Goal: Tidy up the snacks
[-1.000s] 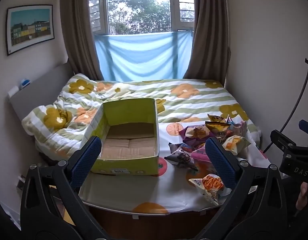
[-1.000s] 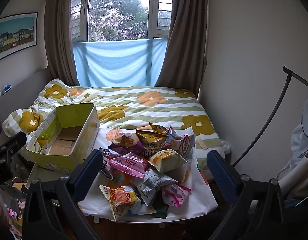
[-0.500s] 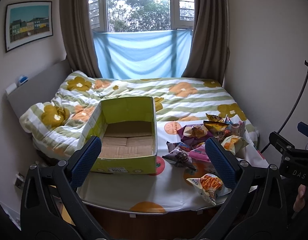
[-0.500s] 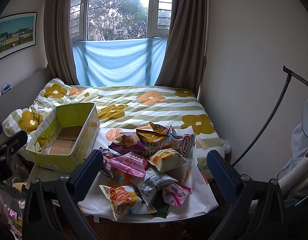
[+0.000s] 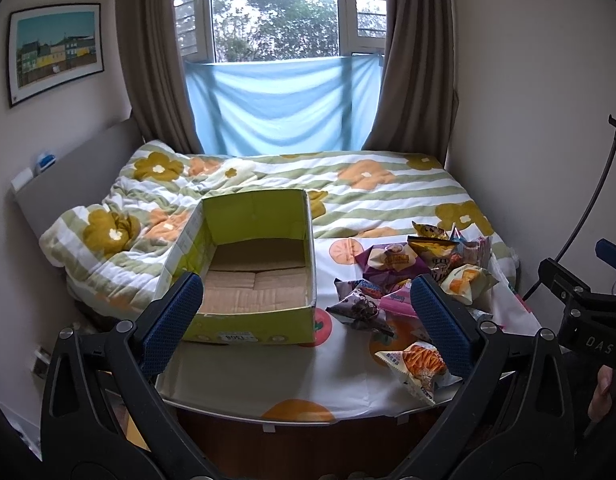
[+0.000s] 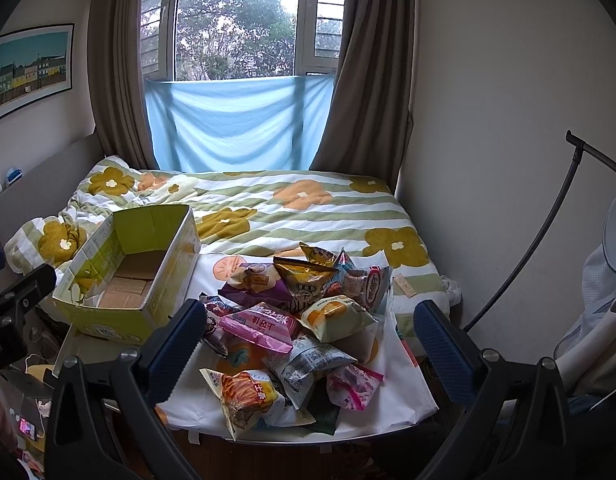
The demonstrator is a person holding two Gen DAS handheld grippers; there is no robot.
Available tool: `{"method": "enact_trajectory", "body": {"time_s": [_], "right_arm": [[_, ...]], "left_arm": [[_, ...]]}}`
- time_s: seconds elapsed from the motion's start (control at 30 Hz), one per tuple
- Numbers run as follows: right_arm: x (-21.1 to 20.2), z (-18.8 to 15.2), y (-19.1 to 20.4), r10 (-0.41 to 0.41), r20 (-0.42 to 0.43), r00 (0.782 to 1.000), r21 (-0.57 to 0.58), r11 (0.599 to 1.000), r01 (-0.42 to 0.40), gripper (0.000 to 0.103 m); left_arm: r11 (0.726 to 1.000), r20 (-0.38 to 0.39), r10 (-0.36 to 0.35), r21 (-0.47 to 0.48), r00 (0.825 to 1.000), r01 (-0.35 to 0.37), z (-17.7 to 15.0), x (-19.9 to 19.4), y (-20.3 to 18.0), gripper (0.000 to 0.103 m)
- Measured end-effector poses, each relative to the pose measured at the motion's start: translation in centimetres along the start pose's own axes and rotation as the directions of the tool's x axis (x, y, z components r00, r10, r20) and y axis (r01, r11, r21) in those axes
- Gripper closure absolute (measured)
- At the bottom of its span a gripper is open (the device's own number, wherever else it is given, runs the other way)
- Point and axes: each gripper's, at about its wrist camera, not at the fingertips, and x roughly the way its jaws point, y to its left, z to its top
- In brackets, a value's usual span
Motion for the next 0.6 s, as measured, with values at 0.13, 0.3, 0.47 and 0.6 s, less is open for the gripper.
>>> {"method": "enact_trajectory", "body": {"time_s": [0.13, 0.3, 0.47, 0.6], "right_arm": [[0.29, -0.33, -0.05, -0.002, -0.002, 1.000, 0.000, 1.000, 0.002, 0.000], [0.25, -0.56, 0.01, -0.002, 0.000, 1.000, 0.002, 1.000, 0.002, 0.000], [0.35, -0.56, -0.15, -0.002, -0.002, 1.000, 0.002, 1.000, 0.002, 0.000], [0.38, -0.65, -0.20, -0.001, -0.003, 1.000, 0.006, 1.000, 0.001, 0.000]], "left_arm": [[1.000, -0.003, -0.009, -0.005, 1.000, 0.009, -0.05, 0.01, 0.17, 0.000], [1.000, -0.006, -0.010, -0.006, 1.000, 0.010, 0.01, 0.06, 0.15, 0.000], [1.000, -0.010, -0.007, -0.004, 1.000, 0.007, 0.02, 0.20, 0.03, 0.000], [1.000, -0.014, -0.003, 0.006, 1.000, 0.003, 0.04, 0.50, -0.28, 0.000]]}}
